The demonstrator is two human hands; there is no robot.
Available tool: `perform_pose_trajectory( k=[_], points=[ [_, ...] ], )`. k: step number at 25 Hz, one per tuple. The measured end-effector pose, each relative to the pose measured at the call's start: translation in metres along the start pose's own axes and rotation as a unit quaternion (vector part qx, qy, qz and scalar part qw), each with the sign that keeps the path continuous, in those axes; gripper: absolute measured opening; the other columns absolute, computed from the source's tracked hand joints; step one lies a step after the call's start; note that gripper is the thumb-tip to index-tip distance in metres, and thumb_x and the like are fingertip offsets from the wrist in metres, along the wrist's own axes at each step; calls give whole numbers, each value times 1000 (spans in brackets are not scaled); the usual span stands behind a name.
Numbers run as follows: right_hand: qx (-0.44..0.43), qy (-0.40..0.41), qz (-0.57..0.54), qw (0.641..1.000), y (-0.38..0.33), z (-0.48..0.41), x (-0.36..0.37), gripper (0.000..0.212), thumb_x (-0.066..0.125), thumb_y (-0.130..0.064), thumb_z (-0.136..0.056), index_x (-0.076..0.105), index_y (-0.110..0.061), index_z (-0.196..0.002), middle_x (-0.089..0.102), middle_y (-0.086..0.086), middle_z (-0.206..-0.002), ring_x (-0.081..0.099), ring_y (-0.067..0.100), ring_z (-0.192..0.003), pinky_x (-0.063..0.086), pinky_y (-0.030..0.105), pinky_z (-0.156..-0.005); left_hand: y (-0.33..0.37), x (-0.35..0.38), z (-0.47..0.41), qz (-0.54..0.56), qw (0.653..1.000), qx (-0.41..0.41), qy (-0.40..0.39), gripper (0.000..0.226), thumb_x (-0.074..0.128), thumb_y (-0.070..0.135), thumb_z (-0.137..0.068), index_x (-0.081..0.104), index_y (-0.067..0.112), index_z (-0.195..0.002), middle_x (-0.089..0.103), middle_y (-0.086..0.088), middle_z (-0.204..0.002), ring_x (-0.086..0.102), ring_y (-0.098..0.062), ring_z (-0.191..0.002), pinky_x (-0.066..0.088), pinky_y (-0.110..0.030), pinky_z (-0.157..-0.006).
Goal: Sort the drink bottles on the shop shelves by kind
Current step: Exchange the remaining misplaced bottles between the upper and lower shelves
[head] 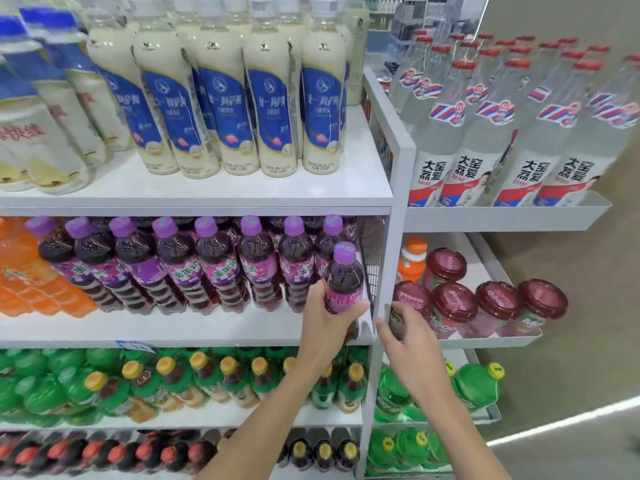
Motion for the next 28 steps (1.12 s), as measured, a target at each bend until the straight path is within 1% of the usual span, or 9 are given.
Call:
perform_pose_trajectory(
  k=[2,3,6,9,13,16,20,23,28],
  points=[
    [1,-2,1,1000,6,-2,-4,51,56,-43,-102,50,-17,-145,56,2,-144,55,23,-128,46,44,-106,3,9,1,-1,1000,8,14,35,89,33,-78,63,39,-102,61,-7,-110,63,-17,-105,53,-37,-93],
    [1,-4,-2,1000,8,-3,-5,52,56,-44,-102,50,-17,-146,56,1,-144,56,22,-127,47,44,-105,3,13,2,-5,1000,15,19,37,88,34,-78,61,46,-101,60,-7,-110,62,-19,-106,53,-37,-93],
    [-4,-9,-15,1000,13,-6,-5,50,59,-40,-101,51,-18,-145,57,-1,-143,57,21,-127,49,45,-104,-1,21,3,-21,999,25,36,42,85,44,-78,53,59,-101,59,-5,-112,61,-25,-109,54,-45,-95],
    [-13,-15,-19,1000,12,-7,-1,46,62,-33,-101,52,-17,-143,58,-2,-141,55,20,-130,48,42,-105,-4,23,5,-50,997,37,55,41,84,40,-83,53,49,-107,57,2,-110,60,-17,-106,54,-41,-93],
    [-9,-38,-54,998,5,-6,8,57,64,-29,-100,42,-16,-151,50,-4,-150,43,14,-142,39,37,-115,-11,21,8,-45,998,20,47,52,87,34,-81,58,37,-125,64,10,-119,62,-3,-112,55,-31,-97],
    [2,-47,-103,994,-6,-6,20,60,72,-26,-93,44,-19,-145,56,-9,-135,48,11,-133,42,28,-103,-16,6,17,-56,997,18,45,64,86,32,-82,55,33,-137,62,16,-131,56,1,-124,46,-19,-104],
    [0,-21,-145,989,-22,-6,38,53,77,-31,-87,49,-34,-132,63,-19,-117,57,-5,-107,47,19,-82,-19,-28,30,-91,994,28,51,56,78,33,-91,53,35,-140,55,24,-137,48,9,-129,35,-3,-102],
    [1,11,-165,986,-30,-8,49,47,76,-32,-90,49,-30,-129,63,-15,-113,59,5,-105,48,27,-82,-21,-48,36,-121,991,35,54,53,74,35,-93,53,30,-141,53,24,-140,45,13,-130,32,0,-101],
    [14,62,-167,984,-32,-8,60,42,67,-30,-97,44,-22,-132,61,-5,-116,61,15,-107,53,38,-86,-26,-63,42,-182,982,44,27,50,69,38,-96,50,35,-142,48,28,-139,38,21,-130,27,2,-104]
  ],
)
Point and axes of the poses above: each hand's wrist, its own z-axis away from the middle knuckle, its own x-axis out of the palm, y = z × x, the point moved 4 cm from there along -z, towards the middle knuckle
